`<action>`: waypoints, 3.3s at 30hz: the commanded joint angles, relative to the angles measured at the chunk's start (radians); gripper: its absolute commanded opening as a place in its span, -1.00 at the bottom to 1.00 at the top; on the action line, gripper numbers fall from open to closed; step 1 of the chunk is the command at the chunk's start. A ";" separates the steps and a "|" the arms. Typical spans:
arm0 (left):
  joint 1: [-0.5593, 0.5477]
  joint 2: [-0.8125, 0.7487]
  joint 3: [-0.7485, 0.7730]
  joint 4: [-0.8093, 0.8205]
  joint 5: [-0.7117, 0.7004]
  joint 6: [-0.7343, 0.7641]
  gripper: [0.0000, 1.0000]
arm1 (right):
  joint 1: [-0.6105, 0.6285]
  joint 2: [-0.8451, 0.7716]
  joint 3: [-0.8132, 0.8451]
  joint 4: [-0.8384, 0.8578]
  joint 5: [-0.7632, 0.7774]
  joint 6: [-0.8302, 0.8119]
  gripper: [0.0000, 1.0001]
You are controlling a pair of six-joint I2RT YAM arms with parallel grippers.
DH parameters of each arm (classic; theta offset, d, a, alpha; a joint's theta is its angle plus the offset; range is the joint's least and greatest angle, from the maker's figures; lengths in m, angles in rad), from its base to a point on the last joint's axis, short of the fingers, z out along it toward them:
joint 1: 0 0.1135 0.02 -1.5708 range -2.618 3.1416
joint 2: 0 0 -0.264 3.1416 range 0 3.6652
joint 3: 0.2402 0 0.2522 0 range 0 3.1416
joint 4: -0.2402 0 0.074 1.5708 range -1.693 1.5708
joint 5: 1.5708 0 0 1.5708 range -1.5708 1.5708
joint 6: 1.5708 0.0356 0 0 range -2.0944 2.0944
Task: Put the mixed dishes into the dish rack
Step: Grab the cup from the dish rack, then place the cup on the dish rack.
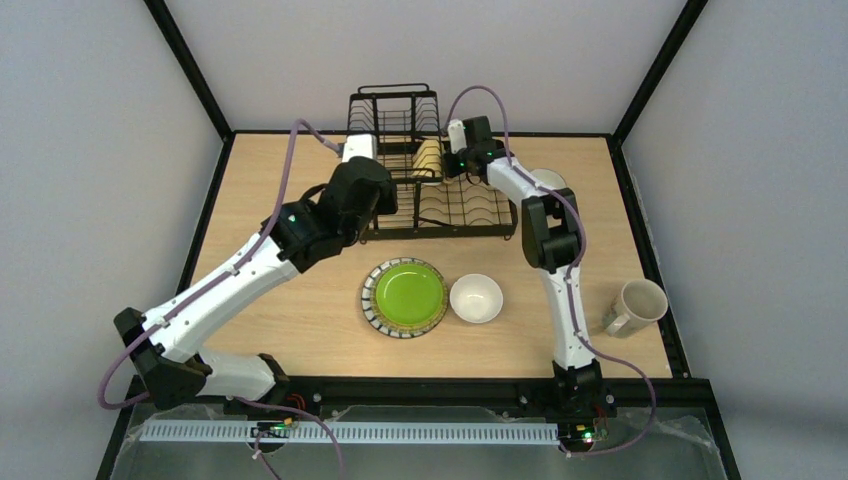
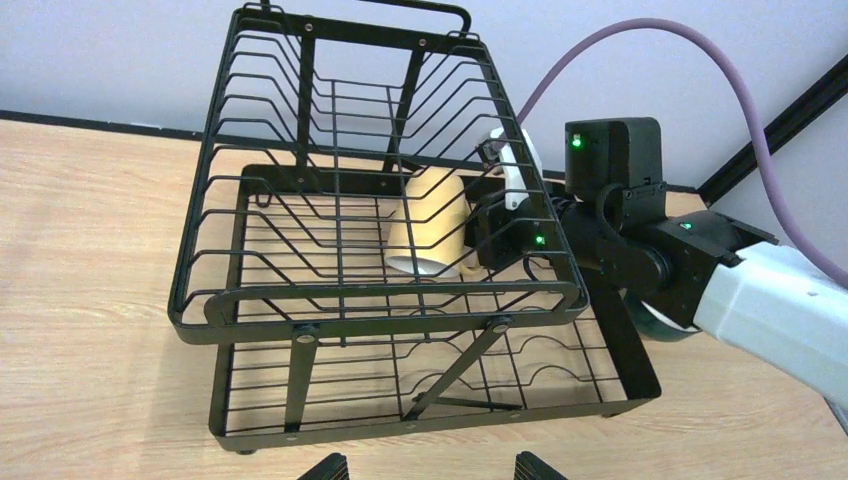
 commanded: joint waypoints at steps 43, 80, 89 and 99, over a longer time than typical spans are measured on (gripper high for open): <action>0.005 -0.116 -0.178 0.127 0.070 0.006 0.91 | 0.058 -0.167 -0.520 1.188 0.713 -0.381 -1.00; 0.004 -0.245 -0.372 0.227 0.099 0.000 0.92 | 0.058 -0.050 -0.522 1.202 0.877 -0.440 -0.14; 0.004 -0.251 -0.357 0.212 0.108 -0.010 0.91 | 0.058 -0.104 -0.570 1.157 0.878 -0.384 0.18; 0.004 -0.245 -0.310 0.167 0.121 -0.028 0.92 | 0.061 -0.175 -0.605 1.108 0.885 -0.341 0.37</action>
